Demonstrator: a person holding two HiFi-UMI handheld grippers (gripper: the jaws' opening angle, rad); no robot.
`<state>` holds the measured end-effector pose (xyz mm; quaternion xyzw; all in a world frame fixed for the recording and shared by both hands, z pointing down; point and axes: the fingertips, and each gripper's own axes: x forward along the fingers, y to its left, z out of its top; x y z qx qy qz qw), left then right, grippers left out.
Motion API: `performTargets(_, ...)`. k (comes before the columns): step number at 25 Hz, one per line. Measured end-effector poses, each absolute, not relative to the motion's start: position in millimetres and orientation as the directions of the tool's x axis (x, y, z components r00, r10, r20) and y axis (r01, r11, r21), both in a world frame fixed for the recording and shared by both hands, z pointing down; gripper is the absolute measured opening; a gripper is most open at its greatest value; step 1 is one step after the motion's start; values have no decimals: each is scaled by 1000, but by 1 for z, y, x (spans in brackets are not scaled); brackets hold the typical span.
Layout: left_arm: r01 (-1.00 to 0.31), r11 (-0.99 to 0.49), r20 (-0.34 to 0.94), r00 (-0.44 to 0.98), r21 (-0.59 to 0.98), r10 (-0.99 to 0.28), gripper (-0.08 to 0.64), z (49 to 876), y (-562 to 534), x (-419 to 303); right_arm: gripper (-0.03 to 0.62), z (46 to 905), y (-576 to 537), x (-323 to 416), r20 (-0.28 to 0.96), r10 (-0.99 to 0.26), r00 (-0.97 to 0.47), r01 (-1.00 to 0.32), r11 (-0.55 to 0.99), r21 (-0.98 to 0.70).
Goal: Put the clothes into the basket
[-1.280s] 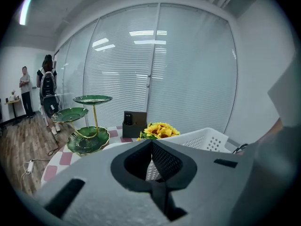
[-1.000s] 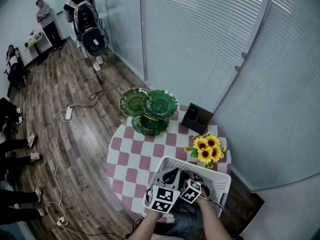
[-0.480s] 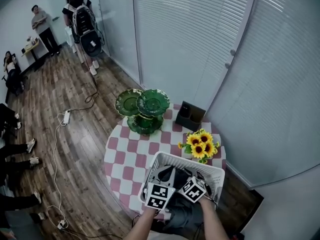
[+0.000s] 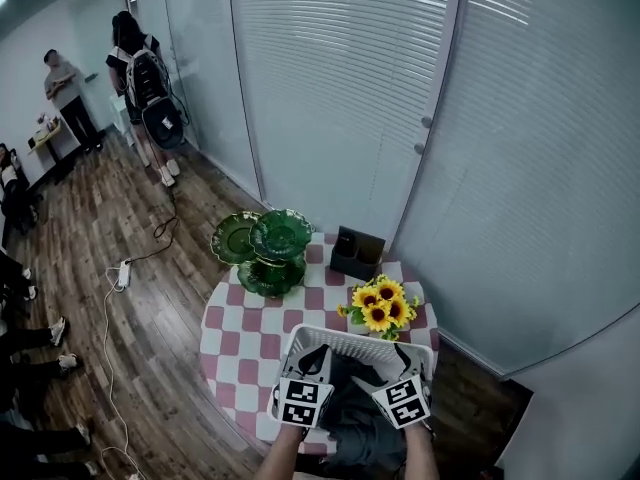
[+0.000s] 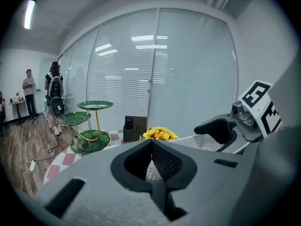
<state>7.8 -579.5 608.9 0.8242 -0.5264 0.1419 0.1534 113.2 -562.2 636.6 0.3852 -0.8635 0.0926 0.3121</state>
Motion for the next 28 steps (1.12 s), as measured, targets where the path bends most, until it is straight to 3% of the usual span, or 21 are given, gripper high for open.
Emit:
performTargets(10, -920, -392, 353, 359, -25, -864, 14, 594, -552, 17, 485, 576, -533, 156, 399, -828, -393, -865, 481, 146)
performTargets(16, -926, -377, 338, 347, -26, -875, 14, 590, -531, 28, 409, 570, -513, 171, 371, -864, -341, -897, 417, 149)
performTargets(19, -932, -361, 340, 330, -30, -881, 14, 589, -519, 29, 302, 563, -502, 179, 343, -882, -323, -914, 385, 127)
performTargets(20, -933, -359, 334, 329, -33, -883, 14, 586, -515, 31, 226, 562, -499, 183, 330, -891, -311, -923, 366, 118)
performTargets(22, -934, -356, 308, 328, -37, -893, 14, 576, -511, 35, 136, 557, -498, 191, 297, -914, -275, -942, 318, 105)
performTargets(23, -934, -355, 293, 329, -37, -898, 14, 572, -510, 37, 54, 554, -497, 193, 284, -925, -254, -952, 290, 94)
performTargets(28, -934, -358, 298, 341, -4, -892, 14, 567, -485, 33, 23, 566, -476, 175, 282, -930, -237, -969, 248, 4)
